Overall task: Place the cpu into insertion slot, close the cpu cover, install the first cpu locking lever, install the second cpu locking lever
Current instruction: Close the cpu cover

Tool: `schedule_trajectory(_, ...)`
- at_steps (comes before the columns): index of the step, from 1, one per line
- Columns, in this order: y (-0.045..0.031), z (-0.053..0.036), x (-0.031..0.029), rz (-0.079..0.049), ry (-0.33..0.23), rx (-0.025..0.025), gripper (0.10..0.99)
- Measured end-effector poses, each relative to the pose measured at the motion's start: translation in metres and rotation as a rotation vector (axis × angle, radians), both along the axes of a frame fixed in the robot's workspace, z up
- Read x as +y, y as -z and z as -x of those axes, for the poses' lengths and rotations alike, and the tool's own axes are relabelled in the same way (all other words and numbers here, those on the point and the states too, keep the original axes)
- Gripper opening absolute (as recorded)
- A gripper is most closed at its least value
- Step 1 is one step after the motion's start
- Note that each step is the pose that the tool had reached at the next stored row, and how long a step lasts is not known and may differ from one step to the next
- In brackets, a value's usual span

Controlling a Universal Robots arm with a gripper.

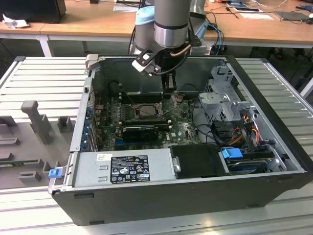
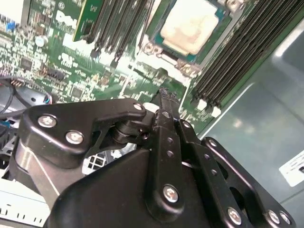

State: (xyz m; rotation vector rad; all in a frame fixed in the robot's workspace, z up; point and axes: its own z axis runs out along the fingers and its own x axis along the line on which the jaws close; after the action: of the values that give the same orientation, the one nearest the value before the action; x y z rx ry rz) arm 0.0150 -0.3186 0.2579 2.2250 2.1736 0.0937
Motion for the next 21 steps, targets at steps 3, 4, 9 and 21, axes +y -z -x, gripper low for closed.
schedule_trajectory(3, 0.0, -0.0024, 0.0, 0.0, 0.0, 0.0016, 0.106)
schedule_trajectory(4, -0.0005, -0.0024, 0.0, 0.0, 0.0, 0.0016, 0.106)
schedule_trajectory(9, -0.0015, -0.0081, 0.0, 0.0, 0.0, 0.0021, 0.106)
schedule_trajectory(21, 0.0, -0.0395, 0.0, 0.0, -0.003, 0.0096, 0.106)
